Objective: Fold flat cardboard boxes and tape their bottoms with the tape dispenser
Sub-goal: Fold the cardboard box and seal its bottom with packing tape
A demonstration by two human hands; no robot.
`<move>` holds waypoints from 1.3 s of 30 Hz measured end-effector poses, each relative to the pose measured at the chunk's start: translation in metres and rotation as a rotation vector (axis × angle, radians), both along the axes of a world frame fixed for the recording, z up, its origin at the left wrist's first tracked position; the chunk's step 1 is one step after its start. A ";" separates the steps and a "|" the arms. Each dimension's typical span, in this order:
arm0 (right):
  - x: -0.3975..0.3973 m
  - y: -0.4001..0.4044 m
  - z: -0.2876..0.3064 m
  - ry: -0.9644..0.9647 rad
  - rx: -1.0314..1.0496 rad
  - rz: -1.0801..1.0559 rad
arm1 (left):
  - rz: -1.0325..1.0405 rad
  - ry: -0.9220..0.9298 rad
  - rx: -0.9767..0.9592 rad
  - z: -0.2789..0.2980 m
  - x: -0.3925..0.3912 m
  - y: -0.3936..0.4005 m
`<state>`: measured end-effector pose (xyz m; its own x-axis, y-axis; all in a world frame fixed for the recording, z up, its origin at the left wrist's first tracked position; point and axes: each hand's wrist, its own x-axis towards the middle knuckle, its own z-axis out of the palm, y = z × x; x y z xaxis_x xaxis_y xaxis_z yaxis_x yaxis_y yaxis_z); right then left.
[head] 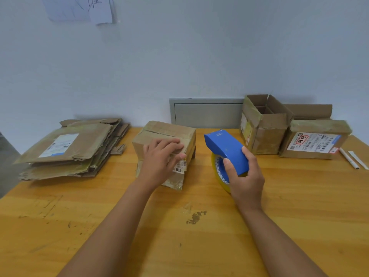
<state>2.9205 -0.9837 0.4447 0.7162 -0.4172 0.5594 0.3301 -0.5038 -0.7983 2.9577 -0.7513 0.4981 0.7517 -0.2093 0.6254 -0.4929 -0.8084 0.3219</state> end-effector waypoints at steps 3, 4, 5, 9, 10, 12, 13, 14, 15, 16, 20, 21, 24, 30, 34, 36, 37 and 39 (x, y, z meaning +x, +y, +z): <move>0.000 0.000 0.000 -0.001 0.001 0.001 | -0.008 -0.040 0.007 -0.001 0.000 0.000; 0.000 0.000 0.000 0.000 -0.002 -0.002 | -0.006 -0.061 0.009 -0.001 0.000 -0.002; 0.000 0.000 0.000 0.001 -0.005 -0.005 | -0.005 -0.083 0.009 -0.001 -0.001 -0.003; -0.001 -0.001 0.000 -0.006 -0.001 -0.003 | -0.007 -0.113 0.032 -0.001 0.000 -0.006; -0.001 -0.001 -0.001 -0.005 0.001 -0.003 | -0.003 -0.112 0.048 -0.002 0.001 -0.005; -0.001 -0.001 -0.001 0.001 0.002 -0.004 | 0.000 -0.120 0.055 -0.003 0.000 -0.005; -0.001 0.000 0.000 0.003 0.002 -0.003 | 0.000 -0.125 0.045 -0.003 0.000 -0.006; -0.001 0.000 0.000 0.004 0.004 -0.001 | -0.001 -0.130 0.033 -0.002 0.000 -0.007; -0.001 0.000 0.000 0.004 0.009 0.001 | -0.003 -0.131 0.025 -0.001 -0.001 -0.008; -0.001 0.000 0.000 0.003 0.014 0.005 | -0.008 -0.124 0.026 -0.001 0.000 -0.008; -0.001 0.000 0.000 0.002 0.011 0.010 | -0.019 -0.090 0.047 0.000 0.002 -0.006; -0.001 0.000 0.000 0.006 0.008 0.005 | -0.020 -0.092 0.033 0.000 0.001 -0.007; -0.001 0.000 0.001 0.020 0.014 0.003 | -0.016 -0.098 0.036 0.001 0.000 -0.010; -0.002 0.000 0.005 0.062 0.077 0.033 | -0.009 -0.104 0.081 0.003 0.001 -0.008; -0.001 0.002 0.019 0.121 0.113 0.125 | 0.013 -0.129 0.069 0.003 -0.003 -0.012; -0.004 0.002 0.026 0.161 -0.039 0.110 | 0.011 -0.133 0.076 0.001 -0.006 -0.010; -0.006 0.003 0.028 0.184 -0.139 0.101 | 0.006 -0.134 0.083 0.001 -0.008 -0.009; -0.014 0.002 0.032 0.242 -0.389 0.076 | -0.018 -0.140 0.096 0.002 -0.014 -0.006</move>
